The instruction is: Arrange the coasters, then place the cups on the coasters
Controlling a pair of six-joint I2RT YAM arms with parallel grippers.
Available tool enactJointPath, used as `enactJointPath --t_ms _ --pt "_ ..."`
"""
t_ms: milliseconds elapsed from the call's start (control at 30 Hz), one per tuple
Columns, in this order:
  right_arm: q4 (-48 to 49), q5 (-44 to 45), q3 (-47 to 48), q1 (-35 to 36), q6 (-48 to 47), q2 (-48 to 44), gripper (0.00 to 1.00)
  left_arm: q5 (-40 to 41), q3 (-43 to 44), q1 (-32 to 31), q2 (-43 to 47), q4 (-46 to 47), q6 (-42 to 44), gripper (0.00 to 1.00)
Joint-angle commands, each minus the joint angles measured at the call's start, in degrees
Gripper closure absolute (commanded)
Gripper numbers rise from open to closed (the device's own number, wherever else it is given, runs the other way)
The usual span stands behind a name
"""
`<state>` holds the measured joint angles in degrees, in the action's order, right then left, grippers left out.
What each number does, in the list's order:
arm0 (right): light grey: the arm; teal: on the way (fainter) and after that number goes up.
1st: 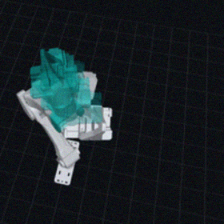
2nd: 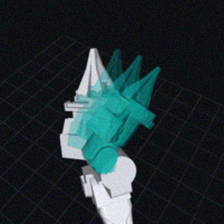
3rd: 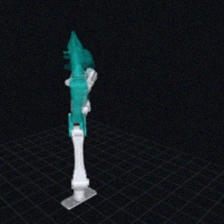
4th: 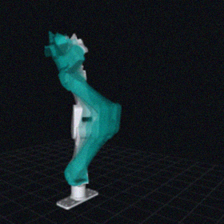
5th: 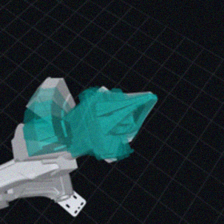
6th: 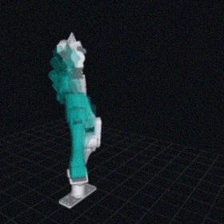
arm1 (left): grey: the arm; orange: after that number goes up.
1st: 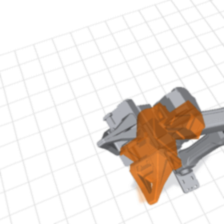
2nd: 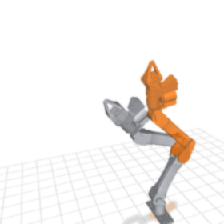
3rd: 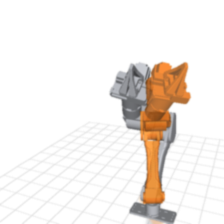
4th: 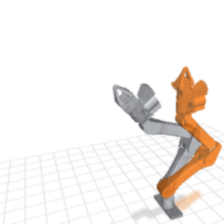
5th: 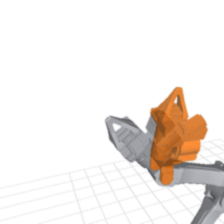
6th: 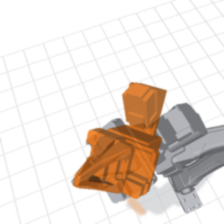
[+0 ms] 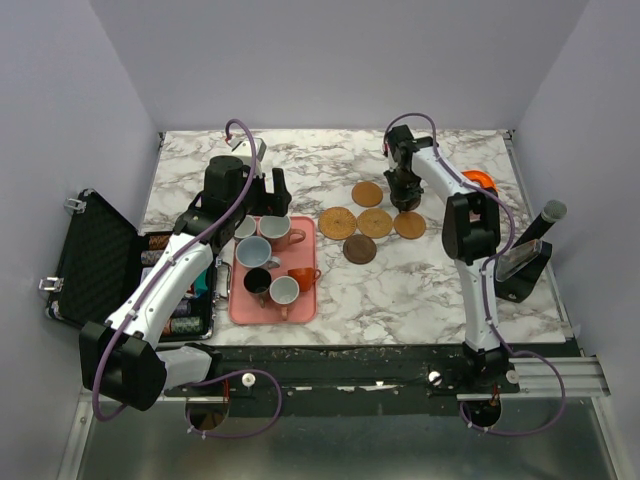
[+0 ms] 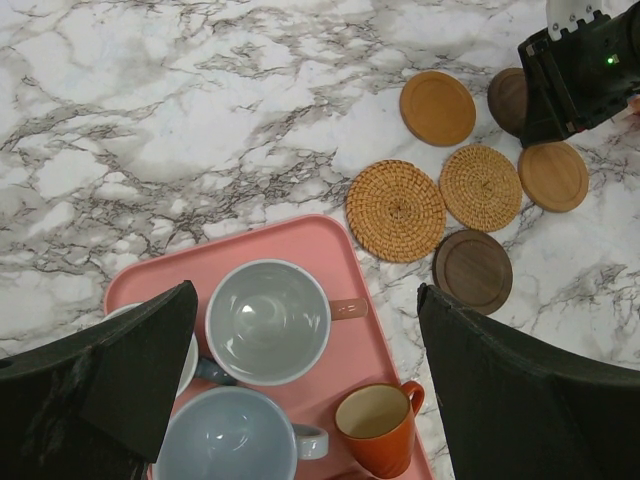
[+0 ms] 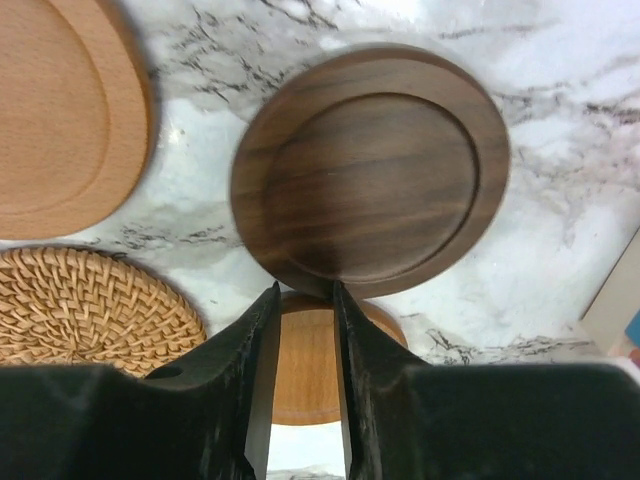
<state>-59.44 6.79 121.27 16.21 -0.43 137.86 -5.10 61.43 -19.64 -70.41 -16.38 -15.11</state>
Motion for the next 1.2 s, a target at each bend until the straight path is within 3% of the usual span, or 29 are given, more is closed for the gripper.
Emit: enactJointPath --t_ms 0,267,467,1000,1167 --pt "-1.8 -1.8 -3.8 -0.7 2.9 -1.9 0.66 -1.0 -0.3 -0.6 0.9 0.4 -0.6 0.01" --pt "7.2 -1.8 -6.2 -0.7 1.0 -9.5 0.58 -0.7 -0.4 -0.7 0.8 0.4 -0.5 0.01" --pt "3.1 -1.5 2.8 -0.7 -1.2 -2.8 0.51 -0.4 -0.4 -0.7 0.5 0.3 -0.4 0.01" --pt "-5.6 -4.3 9.5 -0.7 2.4 5.6 0.53 -0.6 -0.3 -0.7 0.4 0.3 -0.4 0.01" --pt "-7.9 -5.5 6.5 -0.7 3.8 4.2 0.56 -0.6 -0.4 -0.8 0.4 0.3 -0.4 0.01"
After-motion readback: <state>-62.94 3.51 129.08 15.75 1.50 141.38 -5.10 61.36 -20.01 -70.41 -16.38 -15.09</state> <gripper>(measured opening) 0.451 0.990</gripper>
